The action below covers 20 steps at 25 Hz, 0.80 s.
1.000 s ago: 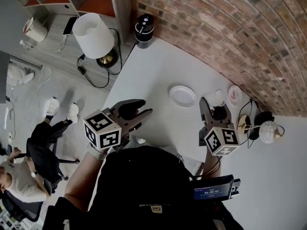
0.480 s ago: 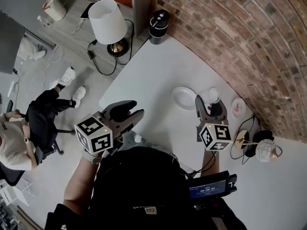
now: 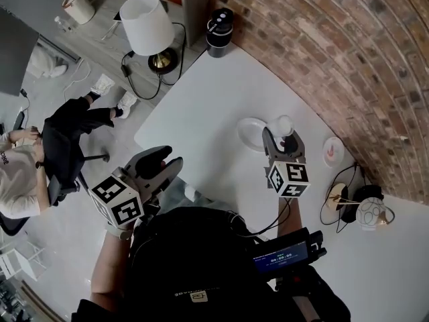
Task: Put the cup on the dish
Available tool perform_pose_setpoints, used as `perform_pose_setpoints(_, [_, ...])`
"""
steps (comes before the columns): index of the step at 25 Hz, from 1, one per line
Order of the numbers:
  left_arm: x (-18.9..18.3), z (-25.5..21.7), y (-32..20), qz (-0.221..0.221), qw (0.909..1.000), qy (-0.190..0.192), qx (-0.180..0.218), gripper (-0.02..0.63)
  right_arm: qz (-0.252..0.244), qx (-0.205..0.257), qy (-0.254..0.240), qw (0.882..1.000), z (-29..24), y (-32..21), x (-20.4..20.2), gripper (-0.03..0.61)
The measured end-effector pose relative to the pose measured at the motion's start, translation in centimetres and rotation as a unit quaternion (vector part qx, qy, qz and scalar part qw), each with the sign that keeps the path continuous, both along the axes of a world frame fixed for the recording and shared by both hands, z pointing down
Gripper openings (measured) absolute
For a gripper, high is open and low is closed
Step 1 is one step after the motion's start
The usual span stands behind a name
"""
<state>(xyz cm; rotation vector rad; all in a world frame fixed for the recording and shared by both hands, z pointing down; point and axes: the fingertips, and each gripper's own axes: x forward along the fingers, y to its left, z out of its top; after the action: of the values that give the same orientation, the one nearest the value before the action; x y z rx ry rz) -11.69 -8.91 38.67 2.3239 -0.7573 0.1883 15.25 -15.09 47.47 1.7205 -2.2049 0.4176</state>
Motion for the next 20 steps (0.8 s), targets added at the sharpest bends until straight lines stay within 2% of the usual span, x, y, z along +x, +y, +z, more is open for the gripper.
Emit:
perform_pose_setpoints(9, [-0.6,-0.1,0.3,-0.014,0.9998,-0.017,0.000,0.170,-0.011,-0.015,-0.005,1.000,3.2,-1.1,-0.7,0.245])
perform_pose_setpoints(14, [-0.3,-0.2,0.6,-0.019,0.9997,-0.015,-0.002,0.170,-0.027,-0.016,0.017,0.999,4.7,-1.4,-1.1,0.245])
perform_pose_setpoints(20, [-0.2,0.3,1.2,-0.026,0.9994,-0.022,-0.011,0.170,-0.035,-0.031,0.019,0.999,7.2,-1.5,-1.0,0.245])
